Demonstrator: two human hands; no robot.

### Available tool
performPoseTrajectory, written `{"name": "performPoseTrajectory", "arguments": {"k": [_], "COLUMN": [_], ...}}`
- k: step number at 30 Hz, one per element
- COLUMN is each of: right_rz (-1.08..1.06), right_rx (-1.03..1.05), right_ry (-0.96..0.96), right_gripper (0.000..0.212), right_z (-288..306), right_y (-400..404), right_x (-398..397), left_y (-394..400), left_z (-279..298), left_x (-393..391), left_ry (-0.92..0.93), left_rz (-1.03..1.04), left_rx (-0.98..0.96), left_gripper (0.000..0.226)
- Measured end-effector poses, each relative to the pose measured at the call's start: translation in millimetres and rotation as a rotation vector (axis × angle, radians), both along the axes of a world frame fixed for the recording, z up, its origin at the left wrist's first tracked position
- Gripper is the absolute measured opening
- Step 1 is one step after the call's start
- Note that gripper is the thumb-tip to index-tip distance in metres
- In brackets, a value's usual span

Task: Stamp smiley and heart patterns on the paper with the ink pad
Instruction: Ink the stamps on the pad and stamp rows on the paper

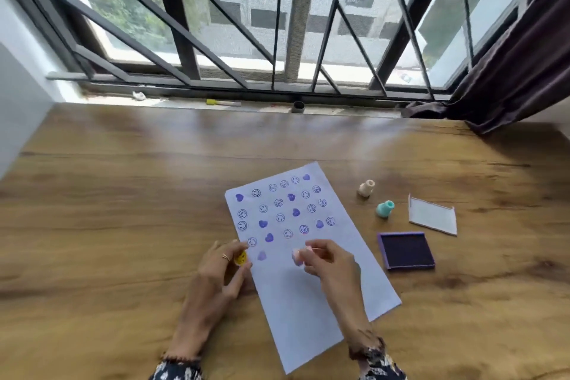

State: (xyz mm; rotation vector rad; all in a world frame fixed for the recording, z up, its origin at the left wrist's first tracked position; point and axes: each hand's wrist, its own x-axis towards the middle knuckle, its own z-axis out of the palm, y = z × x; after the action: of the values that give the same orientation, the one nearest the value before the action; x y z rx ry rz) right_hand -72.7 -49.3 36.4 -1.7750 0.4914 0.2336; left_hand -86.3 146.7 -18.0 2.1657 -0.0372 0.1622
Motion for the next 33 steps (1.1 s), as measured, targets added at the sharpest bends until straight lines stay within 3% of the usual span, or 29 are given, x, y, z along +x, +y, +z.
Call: {"name": "performPoseTrajectory", "arguments": {"k": [4, 10, 13, 17, 29, 31, 33], "right_rz": [0.263, 0.258, 0.275, 0.363, 0.407, 0.362, 0.231], "right_rx": [-0.499, -0.698, -0.722, -0.683, -0.717, -0.626, -0.384], "right_ry": [-0.196, -0.496, -0.501, -0.314, -0.404, -0.352, -0.213], "right_gripper": [0.012, 0.005, 0.005, 0.005, 0.004, 0.005, 0.008], "right_z": [3.2, 34.1, 27.5, -8.2, -23.9, -22.7, -18.4], "right_y": [27.0, 37.9, 44.8, 45.7, 39.8, 39.2, 34.0], "right_x": [1.8, 9.0, 10.8, 8.4, 7.3, 7.7, 12.9], "left_y": [0.8, 2.7, 3.5, 3.2, 2.6, 2.5, 2.6], "left_z": [-3.1, -1.6, -3.1, -5.0, -2.6, -1.3, 1.6], "left_x": [2.0, 4.2, 4.7, 4.5, 4.3, 3.3, 2.4], "left_ry": [-0.013, -0.045, -0.050, -0.062, -0.069, -0.044, 0.013], "left_rz": [0.000, -0.009, -0.006, 0.000, -0.006, 0.000, 0.016], "left_rx": [0.001, -0.004, -0.003, 0.019, 0.016, 0.005, -0.013], "left_gripper": [0.031, 0.031, 0.031, 0.032, 0.032, 0.033, 0.035]}}
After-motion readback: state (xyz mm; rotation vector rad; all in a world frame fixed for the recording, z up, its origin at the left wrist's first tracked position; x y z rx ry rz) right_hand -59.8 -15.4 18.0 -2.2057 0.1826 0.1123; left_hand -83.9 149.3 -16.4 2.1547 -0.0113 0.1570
